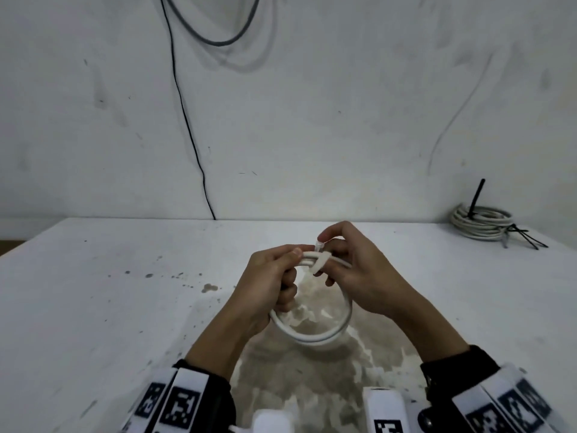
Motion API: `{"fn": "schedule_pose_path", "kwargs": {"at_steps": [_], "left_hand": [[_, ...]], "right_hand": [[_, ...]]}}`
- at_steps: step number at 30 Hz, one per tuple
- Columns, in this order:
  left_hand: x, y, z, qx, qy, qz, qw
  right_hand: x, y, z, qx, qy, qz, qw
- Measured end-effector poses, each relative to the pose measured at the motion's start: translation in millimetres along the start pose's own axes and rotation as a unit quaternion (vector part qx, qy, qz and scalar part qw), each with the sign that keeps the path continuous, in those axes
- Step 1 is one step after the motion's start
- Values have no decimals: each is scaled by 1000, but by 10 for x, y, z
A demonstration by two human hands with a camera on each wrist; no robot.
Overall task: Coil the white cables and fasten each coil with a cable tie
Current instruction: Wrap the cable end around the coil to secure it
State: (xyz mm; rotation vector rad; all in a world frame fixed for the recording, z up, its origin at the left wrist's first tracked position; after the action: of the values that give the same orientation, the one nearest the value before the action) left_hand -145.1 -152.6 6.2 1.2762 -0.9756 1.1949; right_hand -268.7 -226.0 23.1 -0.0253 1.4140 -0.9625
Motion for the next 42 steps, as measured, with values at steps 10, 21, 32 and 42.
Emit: {"fn": "schedule_pose_path", "kwargs": {"at_steps": [10,21,32,42], "left_hand": [[108,-82,-41,27,57,89,994],[195,-61,-72,48,98,8,994],[203,-62,-69,102,54,-88,989],[300,41,-98,104,88,-20,991]], "right_hand": [[-39,119,36,68,-39,-13,997],[-167,82,8,151,-7,2,989],[-305,112,-18,70,-123,26,990],[-278,70,-27,28,-8,126,992]]}}
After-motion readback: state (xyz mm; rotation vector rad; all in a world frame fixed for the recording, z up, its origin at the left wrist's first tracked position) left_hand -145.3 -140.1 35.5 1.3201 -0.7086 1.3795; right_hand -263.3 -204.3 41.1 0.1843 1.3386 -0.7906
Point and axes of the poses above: each hand's wrist, its own z-axis towards the middle knuckle, its own y-axis out of the palm, x = y × z, the point moved 2 cm from there along z, towards the middle knuckle, and after that the axes turned 15 degrees about -x, right-handed, at the moved point
